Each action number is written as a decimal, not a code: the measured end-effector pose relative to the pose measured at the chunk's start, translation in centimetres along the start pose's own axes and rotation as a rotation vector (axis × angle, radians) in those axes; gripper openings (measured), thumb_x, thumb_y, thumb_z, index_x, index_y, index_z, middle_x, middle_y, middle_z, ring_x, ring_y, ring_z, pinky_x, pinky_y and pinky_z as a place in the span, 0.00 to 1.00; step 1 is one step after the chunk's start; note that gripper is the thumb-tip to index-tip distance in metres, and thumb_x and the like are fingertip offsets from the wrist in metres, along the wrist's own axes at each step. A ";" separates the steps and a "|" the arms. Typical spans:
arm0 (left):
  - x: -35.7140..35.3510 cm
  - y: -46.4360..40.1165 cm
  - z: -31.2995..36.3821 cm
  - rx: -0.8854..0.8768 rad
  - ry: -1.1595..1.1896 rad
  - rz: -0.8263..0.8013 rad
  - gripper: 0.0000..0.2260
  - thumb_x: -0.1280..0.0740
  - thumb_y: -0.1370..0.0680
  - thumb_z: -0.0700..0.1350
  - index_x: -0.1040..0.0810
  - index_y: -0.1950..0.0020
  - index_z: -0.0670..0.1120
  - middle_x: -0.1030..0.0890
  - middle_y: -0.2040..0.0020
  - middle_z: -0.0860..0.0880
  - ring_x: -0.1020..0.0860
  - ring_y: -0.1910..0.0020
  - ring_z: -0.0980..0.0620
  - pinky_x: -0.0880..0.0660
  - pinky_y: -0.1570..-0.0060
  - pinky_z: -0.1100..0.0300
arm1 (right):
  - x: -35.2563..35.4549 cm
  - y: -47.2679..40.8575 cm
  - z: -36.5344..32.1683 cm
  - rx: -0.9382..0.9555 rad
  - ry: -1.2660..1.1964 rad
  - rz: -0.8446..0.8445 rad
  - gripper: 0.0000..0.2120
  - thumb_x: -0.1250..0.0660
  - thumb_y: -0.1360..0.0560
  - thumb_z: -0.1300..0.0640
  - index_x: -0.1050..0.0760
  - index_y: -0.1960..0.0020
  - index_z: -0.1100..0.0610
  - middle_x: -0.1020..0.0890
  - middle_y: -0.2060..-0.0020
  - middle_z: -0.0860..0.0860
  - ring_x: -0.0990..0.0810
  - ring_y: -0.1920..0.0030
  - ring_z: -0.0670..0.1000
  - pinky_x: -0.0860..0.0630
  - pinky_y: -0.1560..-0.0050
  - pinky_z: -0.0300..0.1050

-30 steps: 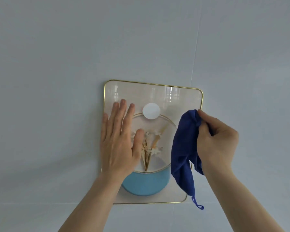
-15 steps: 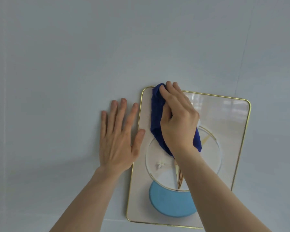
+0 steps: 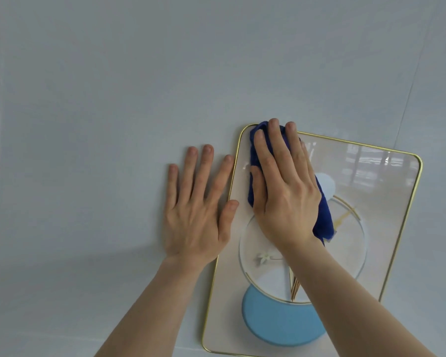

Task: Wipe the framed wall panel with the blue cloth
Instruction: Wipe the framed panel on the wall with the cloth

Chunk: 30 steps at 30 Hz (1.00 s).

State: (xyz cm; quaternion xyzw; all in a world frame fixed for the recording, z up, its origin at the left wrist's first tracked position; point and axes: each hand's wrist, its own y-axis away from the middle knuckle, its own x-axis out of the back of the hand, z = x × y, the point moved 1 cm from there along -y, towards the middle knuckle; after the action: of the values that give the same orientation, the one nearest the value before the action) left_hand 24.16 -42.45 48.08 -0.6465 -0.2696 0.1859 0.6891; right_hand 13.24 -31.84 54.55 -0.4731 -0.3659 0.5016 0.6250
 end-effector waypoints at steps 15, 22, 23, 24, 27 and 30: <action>-0.1 -0.1 -0.1 0.012 -0.033 -0.014 0.29 0.58 0.13 0.56 0.50 0.14 0.45 0.47 0.13 0.46 0.51 0.14 0.44 0.51 0.17 0.41 | 0.8 3.8 -0.5 0.223 -0.096 -0.128 0.22 0.29 0.20 0.66 0.24 0.26 0.57 0.24 0.25 0.54 0.30 0.21 0.59 0.29 0.23 0.60; -0.2 0.0 -0.1 0.018 -0.043 -0.009 0.28 0.59 0.13 0.54 0.52 0.14 0.46 0.50 0.13 0.47 0.53 0.14 0.45 0.55 0.16 0.42 | 1.8 3.3 1.5 0.401 -0.050 -0.219 0.22 0.33 0.17 0.67 0.27 0.24 0.58 0.27 0.23 0.55 0.33 0.20 0.61 0.31 0.21 0.60; -0.2 0.0 -0.1 0.020 -0.041 -0.005 0.28 0.59 0.13 0.54 0.52 0.14 0.46 0.50 0.13 0.47 0.53 0.14 0.45 0.54 0.16 0.42 | 1.9 3.2 1.9 0.433 -0.042 -0.230 0.22 0.35 0.16 0.67 0.28 0.23 0.58 0.28 0.22 0.55 0.34 0.19 0.61 0.33 0.20 0.59; -0.3 0.1 -0.1 0.019 -0.043 0.000 0.28 0.59 0.13 0.54 0.52 0.14 0.46 0.50 0.13 0.47 0.53 0.14 0.45 0.54 0.16 0.42 | 1.9 3.0 2.2 0.455 -0.036 -0.237 0.21 0.36 0.15 0.66 0.28 0.23 0.57 0.28 0.22 0.55 0.34 0.19 0.61 0.34 0.19 0.58; -0.3 0.1 -0.1 0.019 -0.038 0.009 0.28 0.59 0.13 0.54 0.51 0.14 0.46 0.49 0.13 0.47 0.52 0.14 0.45 0.55 0.16 0.42 | 1.9 3.0 2.4 0.419 -0.030 -0.214 0.22 0.35 0.16 0.67 0.27 0.24 0.57 0.27 0.23 0.55 0.33 0.20 0.61 0.33 0.20 0.60; -0.2 0.0 -0.1 0.027 -0.017 0.022 0.27 0.58 0.13 0.53 0.50 0.14 0.46 0.48 0.13 0.47 0.51 0.14 0.45 0.56 0.16 0.43 | 1.7 3.4 1.5 0.152 -0.029 -0.096 0.25 0.32 0.20 0.72 0.24 0.26 0.57 0.26 0.24 0.57 0.33 0.20 0.63 0.32 0.21 0.64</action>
State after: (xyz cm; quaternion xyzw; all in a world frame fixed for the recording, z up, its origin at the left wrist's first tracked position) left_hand 24.01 -42.66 48.03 -0.6383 -0.2659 0.2025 0.6934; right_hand 11.28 -29.71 51.68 -0.3990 -0.3580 0.5041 0.6771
